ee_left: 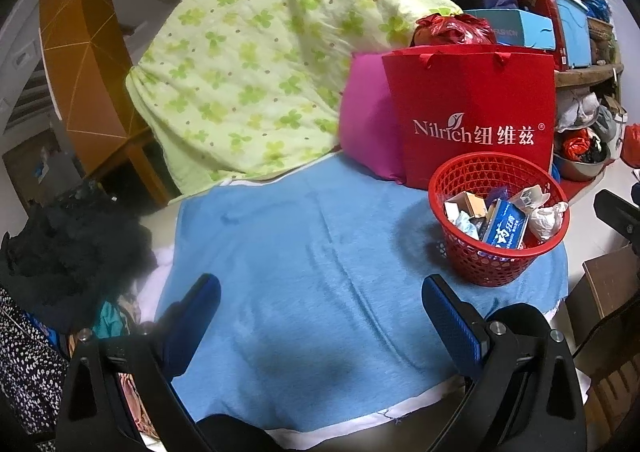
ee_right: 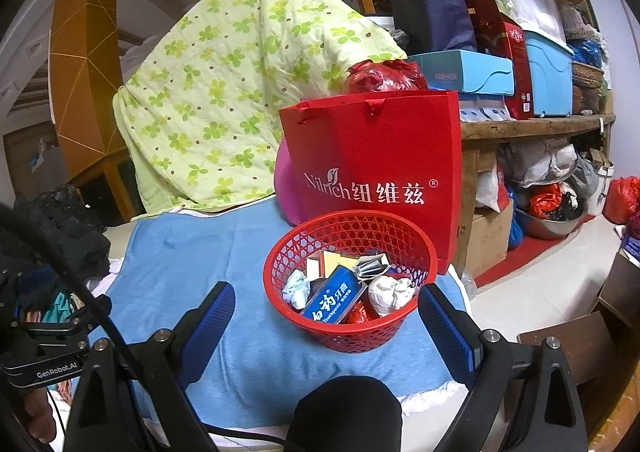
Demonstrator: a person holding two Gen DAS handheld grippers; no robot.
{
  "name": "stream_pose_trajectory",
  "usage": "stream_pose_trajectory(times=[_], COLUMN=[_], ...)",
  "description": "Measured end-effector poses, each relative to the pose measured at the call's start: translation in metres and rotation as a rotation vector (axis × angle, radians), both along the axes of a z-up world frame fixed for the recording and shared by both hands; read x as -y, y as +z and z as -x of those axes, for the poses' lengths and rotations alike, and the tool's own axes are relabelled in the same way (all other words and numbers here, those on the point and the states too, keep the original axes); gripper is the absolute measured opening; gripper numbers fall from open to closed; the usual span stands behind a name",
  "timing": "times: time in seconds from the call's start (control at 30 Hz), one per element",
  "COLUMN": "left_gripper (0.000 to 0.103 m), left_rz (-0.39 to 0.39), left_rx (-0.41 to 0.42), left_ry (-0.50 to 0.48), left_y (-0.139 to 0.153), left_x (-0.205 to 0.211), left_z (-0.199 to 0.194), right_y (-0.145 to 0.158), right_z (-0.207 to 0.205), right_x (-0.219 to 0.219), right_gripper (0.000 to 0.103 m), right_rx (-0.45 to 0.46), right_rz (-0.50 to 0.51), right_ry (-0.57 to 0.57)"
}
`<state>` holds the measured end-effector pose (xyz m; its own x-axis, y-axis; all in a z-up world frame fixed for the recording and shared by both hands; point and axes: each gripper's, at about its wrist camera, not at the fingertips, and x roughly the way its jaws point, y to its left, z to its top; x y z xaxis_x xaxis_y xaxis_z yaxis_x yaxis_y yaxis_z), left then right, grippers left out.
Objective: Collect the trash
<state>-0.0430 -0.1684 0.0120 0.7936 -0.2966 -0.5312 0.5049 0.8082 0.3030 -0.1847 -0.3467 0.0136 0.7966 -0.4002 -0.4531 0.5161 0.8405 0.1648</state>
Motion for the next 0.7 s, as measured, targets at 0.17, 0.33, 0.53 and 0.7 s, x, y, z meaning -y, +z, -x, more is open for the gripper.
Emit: stream_pose_trajectory(times=[0.17, 0.33, 0.53, 0.7], left_gripper=[0.100, 0.100, 0.100, 0.100], left_rz=[-0.002, 0.002, 0.016, 0.053], left_rx=[0.002, 0.002, -0.007, -0.001], left_ry=[-0.017, -0.034, -0.062, -0.087], left_y=[0.000, 0.000, 0.000, 0.003], left_x=[0.008, 0.014, 0.021, 0.019], left_z=[-0.003, -0.013, -0.025, -0.034], right_y=[0.002, 0.004, 0.007, 0.010], right_z=[-0.002, -0.012, -0.025, -0.036], right_x=[0.004, 0.009, 0.008, 0.005], right_gripper=[0.095, 0.095, 0.095, 0.095], right_rx=[-0.008, -0.027, -0.043, -0.055], right_rz=[0.016, 0.032, 0.067, 0.089], right_ry=[-0.018, -0.032, -0.055, -0.067])
